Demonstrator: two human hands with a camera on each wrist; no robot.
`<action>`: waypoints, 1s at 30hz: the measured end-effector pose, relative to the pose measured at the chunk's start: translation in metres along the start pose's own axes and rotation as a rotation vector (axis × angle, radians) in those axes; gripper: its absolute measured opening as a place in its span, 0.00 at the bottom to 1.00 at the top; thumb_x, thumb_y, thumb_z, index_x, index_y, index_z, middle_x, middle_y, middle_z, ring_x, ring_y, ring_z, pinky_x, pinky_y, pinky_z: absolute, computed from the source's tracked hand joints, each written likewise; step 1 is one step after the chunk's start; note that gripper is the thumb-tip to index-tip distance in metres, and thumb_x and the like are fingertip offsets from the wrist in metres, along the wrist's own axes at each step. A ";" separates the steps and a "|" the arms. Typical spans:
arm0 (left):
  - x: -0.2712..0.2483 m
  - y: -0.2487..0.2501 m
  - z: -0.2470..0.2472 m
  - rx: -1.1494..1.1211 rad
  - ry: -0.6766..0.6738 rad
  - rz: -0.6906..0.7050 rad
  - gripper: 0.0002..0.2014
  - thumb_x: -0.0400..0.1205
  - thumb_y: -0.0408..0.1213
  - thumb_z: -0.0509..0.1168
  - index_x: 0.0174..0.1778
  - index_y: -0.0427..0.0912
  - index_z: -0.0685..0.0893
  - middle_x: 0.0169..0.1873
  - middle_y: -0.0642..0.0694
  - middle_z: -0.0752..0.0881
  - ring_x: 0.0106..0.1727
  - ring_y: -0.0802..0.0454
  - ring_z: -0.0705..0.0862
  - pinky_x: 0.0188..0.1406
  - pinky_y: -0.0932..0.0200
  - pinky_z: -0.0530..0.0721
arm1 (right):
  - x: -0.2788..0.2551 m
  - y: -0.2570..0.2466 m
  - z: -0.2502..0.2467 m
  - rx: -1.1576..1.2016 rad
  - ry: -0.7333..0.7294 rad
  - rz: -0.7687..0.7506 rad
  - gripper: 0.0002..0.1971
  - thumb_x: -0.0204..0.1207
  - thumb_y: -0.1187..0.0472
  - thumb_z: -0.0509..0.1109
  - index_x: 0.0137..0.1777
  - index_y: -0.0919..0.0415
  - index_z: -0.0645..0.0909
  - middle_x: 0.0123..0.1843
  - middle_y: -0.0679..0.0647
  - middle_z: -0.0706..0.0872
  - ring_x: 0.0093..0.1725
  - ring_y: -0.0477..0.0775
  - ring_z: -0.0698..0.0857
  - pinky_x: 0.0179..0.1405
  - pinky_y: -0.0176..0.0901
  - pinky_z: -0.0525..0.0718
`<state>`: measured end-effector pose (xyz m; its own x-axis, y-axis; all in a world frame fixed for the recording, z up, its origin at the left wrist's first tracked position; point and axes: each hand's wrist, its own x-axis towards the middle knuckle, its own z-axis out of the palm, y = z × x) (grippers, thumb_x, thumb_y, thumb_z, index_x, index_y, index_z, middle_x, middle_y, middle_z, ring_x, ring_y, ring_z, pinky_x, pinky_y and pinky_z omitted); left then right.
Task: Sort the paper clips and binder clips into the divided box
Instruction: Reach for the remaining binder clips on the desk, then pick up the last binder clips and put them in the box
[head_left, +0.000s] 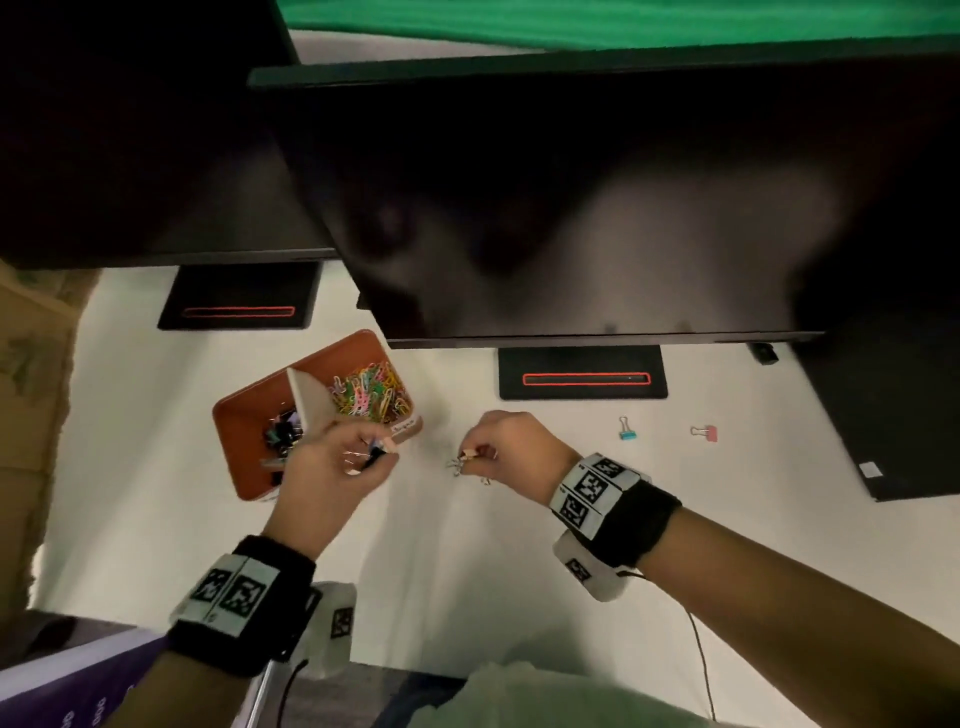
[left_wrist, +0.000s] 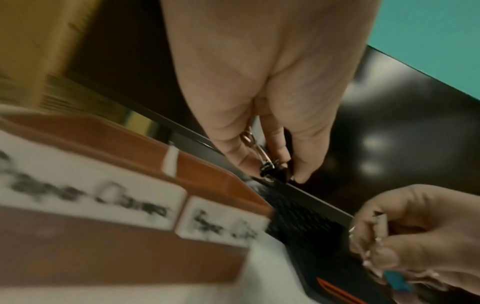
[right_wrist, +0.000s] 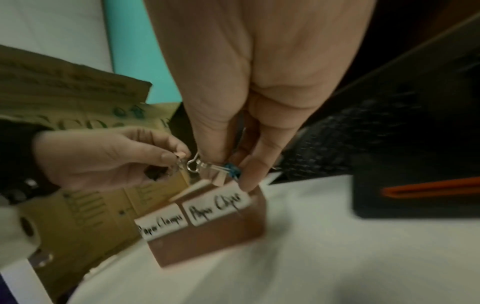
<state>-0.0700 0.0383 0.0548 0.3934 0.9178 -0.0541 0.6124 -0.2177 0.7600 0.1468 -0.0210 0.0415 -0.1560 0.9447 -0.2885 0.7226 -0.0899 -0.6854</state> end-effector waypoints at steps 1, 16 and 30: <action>0.003 -0.010 -0.018 0.022 0.061 -0.046 0.10 0.68 0.33 0.77 0.41 0.50 0.87 0.45 0.54 0.81 0.42 0.64 0.82 0.42 0.77 0.78 | 0.014 -0.018 0.001 -0.001 0.015 -0.052 0.09 0.75 0.56 0.71 0.47 0.61 0.86 0.47 0.59 0.84 0.43 0.55 0.82 0.48 0.44 0.80; 0.017 -0.046 -0.080 -0.272 0.106 -0.285 0.16 0.84 0.54 0.52 0.56 0.55 0.83 0.51 0.54 0.86 0.53 0.57 0.84 0.54 0.54 0.82 | 0.079 -0.090 0.040 0.385 -0.005 -0.053 0.10 0.79 0.57 0.66 0.59 0.55 0.80 0.52 0.47 0.85 0.48 0.44 0.85 0.48 0.39 0.86; 0.059 0.070 0.167 0.054 -0.555 0.386 0.19 0.78 0.36 0.65 0.66 0.51 0.77 0.64 0.51 0.73 0.64 0.57 0.74 0.67 0.67 0.69 | -0.088 0.170 -0.041 -0.130 0.412 0.652 0.22 0.71 0.60 0.71 0.66 0.50 0.76 0.68 0.57 0.75 0.67 0.62 0.74 0.72 0.54 0.69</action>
<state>0.1105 0.0217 -0.0034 0.8755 0.4679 -0.1208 0.3854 -0.5252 0.7587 0.3110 -0.1070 -0.0225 0.5714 0.7567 -0.3175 0.6593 -0.6537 -0.3715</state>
